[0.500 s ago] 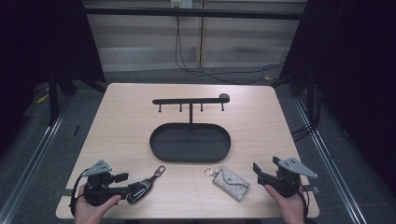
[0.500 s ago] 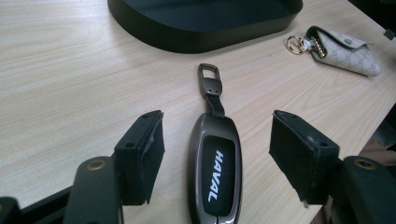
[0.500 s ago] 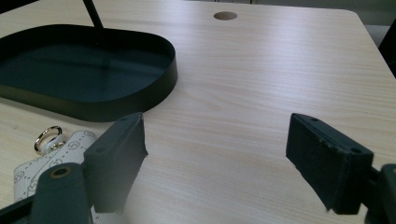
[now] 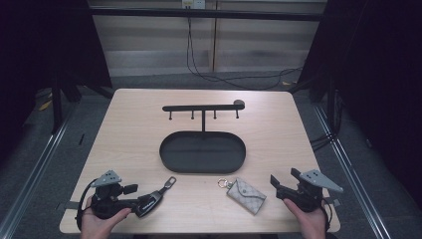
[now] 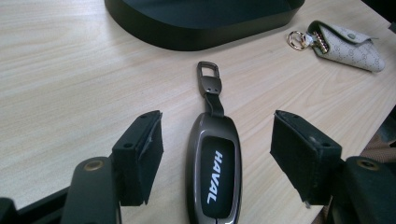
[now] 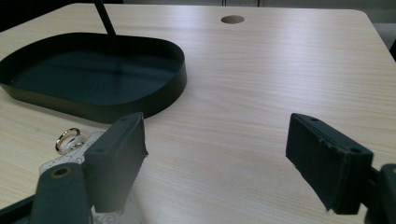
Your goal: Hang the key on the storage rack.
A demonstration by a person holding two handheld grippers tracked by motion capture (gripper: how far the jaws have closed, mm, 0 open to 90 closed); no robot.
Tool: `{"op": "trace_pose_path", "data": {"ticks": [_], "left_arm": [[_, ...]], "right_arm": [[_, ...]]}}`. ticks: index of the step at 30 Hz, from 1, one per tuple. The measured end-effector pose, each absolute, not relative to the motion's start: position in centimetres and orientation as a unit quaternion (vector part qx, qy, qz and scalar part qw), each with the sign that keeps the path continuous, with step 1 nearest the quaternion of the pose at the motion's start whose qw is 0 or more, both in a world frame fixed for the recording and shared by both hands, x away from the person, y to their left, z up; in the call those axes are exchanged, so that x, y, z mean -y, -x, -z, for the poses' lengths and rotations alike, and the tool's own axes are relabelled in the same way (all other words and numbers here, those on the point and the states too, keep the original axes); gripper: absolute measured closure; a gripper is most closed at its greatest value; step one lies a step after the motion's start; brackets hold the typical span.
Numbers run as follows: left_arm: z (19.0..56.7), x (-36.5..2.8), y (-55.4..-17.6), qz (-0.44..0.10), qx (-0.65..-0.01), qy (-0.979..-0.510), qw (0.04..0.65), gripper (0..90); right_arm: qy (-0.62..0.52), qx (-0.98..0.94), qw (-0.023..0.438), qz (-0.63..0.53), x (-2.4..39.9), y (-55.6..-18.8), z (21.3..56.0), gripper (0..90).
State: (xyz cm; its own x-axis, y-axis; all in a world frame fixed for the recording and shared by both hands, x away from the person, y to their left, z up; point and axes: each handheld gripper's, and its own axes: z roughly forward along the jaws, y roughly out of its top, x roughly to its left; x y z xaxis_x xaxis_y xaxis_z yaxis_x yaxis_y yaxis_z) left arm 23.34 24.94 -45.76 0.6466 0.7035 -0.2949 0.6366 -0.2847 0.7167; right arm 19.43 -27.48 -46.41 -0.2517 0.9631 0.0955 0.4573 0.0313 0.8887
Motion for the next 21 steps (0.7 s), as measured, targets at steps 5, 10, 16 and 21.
{"op": "trace_pose_path", "data": {"ticks": [5,10,16,21], "left_arm": [[45.4,-24.8,-23.3,-0.040,-0.415,-0.803,0.427,35.6],[44.8,-24.8,-23.0,-0.049,-0.412,-0.802,0.430,40.8],[44.0,-23.8,-23.3,-0.058,-0.397,-0.813,0.422,38.0],[43.5,-22.9,-24.0,-0.038,-0.393,-0.820,0.415,37.9]], "right_arm": [[-0.540,-0.657,0.289,-0.440,27.5,-18.9,46.2,20.5],[-0.532,-0.669,0.278,-0.439,27.9,-18.3,45.8,21.6],[-0.521,-0.673,0.283,-0.442,27.9,-17.7,45.9,21.6],[-0.524,-0.674,0.278,-0.441,27.8,-17.9,46.0,21.6]]}}
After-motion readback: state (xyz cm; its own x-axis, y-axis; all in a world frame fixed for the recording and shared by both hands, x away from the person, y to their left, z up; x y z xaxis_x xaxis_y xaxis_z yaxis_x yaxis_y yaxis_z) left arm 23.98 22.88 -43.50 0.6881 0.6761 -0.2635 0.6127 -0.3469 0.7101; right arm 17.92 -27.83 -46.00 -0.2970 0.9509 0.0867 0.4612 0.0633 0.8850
